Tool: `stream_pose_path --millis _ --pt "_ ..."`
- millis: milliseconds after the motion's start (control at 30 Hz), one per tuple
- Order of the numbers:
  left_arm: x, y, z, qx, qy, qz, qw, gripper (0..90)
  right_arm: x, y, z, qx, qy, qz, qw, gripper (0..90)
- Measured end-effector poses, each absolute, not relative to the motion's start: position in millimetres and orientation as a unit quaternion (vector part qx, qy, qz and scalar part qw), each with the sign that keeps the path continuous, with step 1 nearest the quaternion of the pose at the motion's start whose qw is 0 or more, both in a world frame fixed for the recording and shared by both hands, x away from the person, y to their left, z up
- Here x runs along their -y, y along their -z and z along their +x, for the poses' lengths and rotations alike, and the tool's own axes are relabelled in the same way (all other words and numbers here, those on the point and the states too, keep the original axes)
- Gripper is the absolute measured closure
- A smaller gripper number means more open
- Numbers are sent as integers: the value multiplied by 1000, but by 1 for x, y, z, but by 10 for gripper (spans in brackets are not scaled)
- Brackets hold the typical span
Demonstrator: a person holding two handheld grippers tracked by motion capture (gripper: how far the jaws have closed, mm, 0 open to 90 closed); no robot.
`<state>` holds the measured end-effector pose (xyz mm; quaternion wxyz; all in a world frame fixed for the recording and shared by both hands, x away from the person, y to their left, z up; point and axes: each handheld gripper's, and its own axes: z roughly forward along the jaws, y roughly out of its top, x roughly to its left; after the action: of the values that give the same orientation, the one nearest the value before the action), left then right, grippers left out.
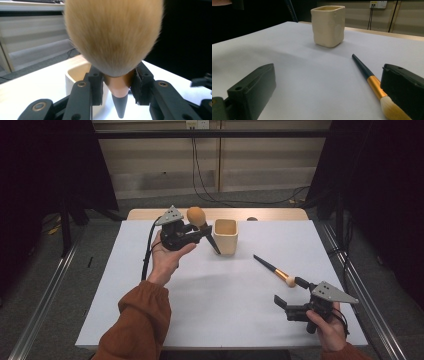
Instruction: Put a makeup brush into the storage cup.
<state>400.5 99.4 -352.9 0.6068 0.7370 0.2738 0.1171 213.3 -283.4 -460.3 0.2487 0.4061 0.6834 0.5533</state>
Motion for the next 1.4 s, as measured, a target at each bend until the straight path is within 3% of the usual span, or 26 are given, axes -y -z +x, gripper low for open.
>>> stream_pose_path --millis 567,1400 --pt "-79 336 440 -279 -140 716 624 655 285 461 213 -681 -555 410 247 0" --pt "-62 363 474 -298 -163 727 596 654 284 463 213 -683 -555 407 244 0"
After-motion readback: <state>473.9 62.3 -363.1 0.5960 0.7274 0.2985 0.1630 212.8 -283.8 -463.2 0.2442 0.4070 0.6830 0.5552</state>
